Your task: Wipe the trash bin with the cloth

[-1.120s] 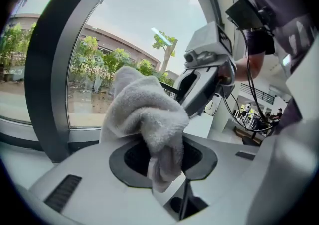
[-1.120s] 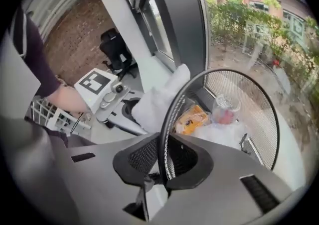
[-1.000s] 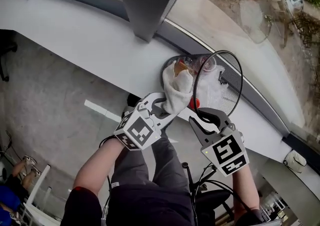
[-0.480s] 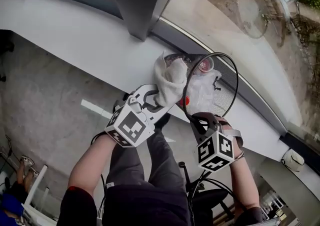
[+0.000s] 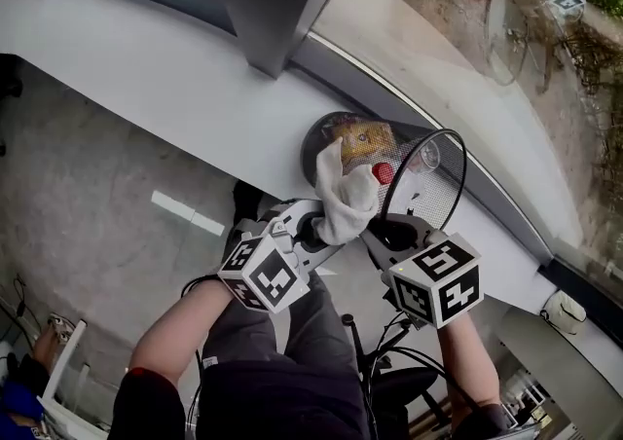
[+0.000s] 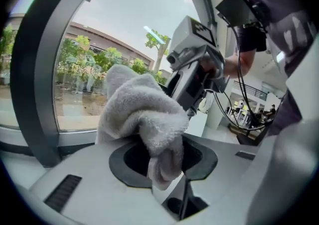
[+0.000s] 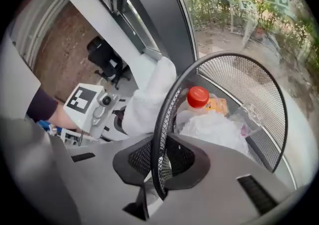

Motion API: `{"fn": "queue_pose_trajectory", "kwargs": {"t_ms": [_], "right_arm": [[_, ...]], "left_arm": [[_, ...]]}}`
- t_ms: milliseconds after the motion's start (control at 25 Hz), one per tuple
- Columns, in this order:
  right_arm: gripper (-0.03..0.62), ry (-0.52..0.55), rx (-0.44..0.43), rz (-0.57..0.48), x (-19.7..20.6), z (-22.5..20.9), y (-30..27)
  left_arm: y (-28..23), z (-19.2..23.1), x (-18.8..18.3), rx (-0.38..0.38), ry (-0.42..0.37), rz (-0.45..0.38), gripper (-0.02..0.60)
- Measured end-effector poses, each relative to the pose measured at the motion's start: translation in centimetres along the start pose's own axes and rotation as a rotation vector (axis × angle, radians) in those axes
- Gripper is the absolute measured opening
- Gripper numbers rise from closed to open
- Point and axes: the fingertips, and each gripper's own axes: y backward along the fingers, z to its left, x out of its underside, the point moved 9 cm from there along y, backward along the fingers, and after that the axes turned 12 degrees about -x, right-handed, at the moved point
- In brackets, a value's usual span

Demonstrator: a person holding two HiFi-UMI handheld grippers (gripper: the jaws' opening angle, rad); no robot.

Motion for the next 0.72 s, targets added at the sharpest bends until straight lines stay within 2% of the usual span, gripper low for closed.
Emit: {"fn": "queue_pose_trajectory", "kwargs": {"t_ms": [120,200,240,280,320,440,480,520,560,600,720], "right_arm": [[0.037,0.054,-0.007,-0.021,-1.0,0.0,-0.1],[0.038,0.174,0.041,-0.019,-1.1,0.3,0.3],[0.067,0.243,0.078,-0.003,-0.7,0.4,0.8],[0.111,0.312,0.120,0.027,0.0,0.3,1.4],[0.122,0.382,0.168,0.069,1.0,0.0,1.9],[0.132,0.607,0.333,0.261,4.1,-2.0,2.0],[0.127,0.672,0.362,0.327,4.7,-2.6,1.6],[0.095,0.708,0.349,0.375,5.0,-2.8,1.2],[0.060,0.708,0.300,0.391,5.1,-2.6,0.9],[0.021,0.683,0.238,0.374,5.1,-2.2,0.5],[0.011,0.543,0.136,0.250,4.8,-1.0,-0.1]], "left_arm": [[-0.3,1.1,0.1,-0.043,0.027,-0.012,0.114],[-0.4,1.8,-0.1,-0.054,0.033,-0.022,0.114],[-0.5,2.2,-0.2,-0.063,0.031,-0.024,0.114],[-0.6,2.5,-0.5,-0.076,0.025,-0.025,0.114],[-0.6,2.9,-0.6,-0.088,0.022,-0.025,0.114],[-0.7,3.6,-1.1,-0.096,0.009,-0.023,0.114],[-0.8,3.7,-1.2,-0.089,-0.001,-0.018,0.114],[-0.9,3.7,-1.4,-0.084,-0.008,-0.014,0.114],[-1.0,3.8,-1.6,-0.087,-0.007,-0.012,0.114],[-1.1,3.9,-1.8,-0.098,0.000,-0.013,0.114],[-1.3,4.2,-2.4,-0.092,0.011,-0.025,0.114]]}}
